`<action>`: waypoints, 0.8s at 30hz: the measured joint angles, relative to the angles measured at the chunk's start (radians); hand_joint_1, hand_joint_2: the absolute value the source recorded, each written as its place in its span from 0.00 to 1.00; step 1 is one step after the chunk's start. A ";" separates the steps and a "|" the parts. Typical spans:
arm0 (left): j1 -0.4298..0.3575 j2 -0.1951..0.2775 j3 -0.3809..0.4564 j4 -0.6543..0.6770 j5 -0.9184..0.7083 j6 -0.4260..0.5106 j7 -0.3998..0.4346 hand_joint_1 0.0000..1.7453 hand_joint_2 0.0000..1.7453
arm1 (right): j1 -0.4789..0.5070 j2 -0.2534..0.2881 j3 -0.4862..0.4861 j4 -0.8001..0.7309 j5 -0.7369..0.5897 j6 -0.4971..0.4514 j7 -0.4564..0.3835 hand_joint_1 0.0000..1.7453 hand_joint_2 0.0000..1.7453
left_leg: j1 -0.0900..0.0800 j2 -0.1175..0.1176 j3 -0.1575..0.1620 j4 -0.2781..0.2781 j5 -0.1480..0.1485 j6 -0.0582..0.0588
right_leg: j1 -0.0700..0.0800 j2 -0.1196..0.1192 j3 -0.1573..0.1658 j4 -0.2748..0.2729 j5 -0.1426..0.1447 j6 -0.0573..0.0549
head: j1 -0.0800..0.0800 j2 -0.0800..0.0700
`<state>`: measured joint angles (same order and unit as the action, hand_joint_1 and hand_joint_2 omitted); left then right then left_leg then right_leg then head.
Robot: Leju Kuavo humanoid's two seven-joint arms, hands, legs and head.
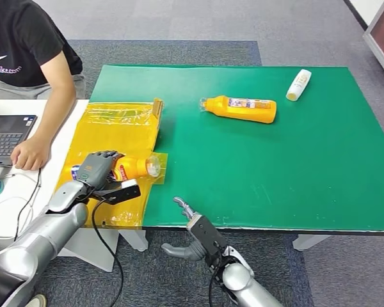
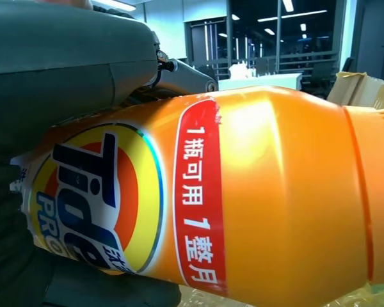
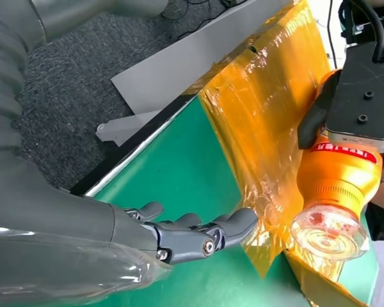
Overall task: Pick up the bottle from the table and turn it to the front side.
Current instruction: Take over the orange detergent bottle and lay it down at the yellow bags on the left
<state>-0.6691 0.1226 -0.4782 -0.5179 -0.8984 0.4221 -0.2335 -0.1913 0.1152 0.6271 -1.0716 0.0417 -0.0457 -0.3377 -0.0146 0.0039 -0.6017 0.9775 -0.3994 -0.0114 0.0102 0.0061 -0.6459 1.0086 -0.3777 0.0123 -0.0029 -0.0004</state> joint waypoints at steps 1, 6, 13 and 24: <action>0.000 -0.001 0.000 0.001 0.001 0.000 0.000 0.71 1.00 | 0.000 0.000 0.000 0.000 0.000 -0.001 0.000 0.00 1.00 | 0.000 0.000 0.000 0.000 0.000 0.000 | 0.000 0.000 0.000 0.000 0.000 0.000 | 0.000 0.000; 0.000 -0.004 0.003 0.003 0.001 0.003 0.000 0.49 1.00 | 0.000 0.000 0.000 0.000 -0.001 -0.001 -0.002 0.00 1.00 | 0.000 0.000 0.000 0.000 0.000 0.000 | 0.000 0.000 0.000 0.000 0.000 0.000 | 0.000 0.000; 0.000 -0.005 0.005 0.003 -0.009 0.032 -0.011 0.00 1.00 | 0.000 0.000 0.000 0.000 -0.004 -0.001 -0.007 0.00 1.00 | 0.000 0.000 0.000 0.000 0.000 0.000 | 0.000 0.000 0.000 0.000 0.000 0.000 | 0.000 0.000; -0.002 -0.012 0.004 0.003 -0.026 0.049 -0.009 0.00 1.00 | 0.000 0.000 0.001 0.002 -0.007 -0.001 -0.008 0.00 1.00 | 0.000 0.000 0.000 0.000 0.000 0.000 | 0.000 0.000 0.000 0.000 0.000 0.000 | 0.000 0.000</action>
<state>-0.6712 0.1102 -0.4737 -0.5150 -0.9243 0.4716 -0.2424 -0.1917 0.1152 0.6284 -1.0700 0.0344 -0.0465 -0.3460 -0.0146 0.0039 -0.6016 0.9775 -0.3994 -0.0114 0.0101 0.0060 -0.6457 1.0086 -0.3777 0.0123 -0.0028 -0.0004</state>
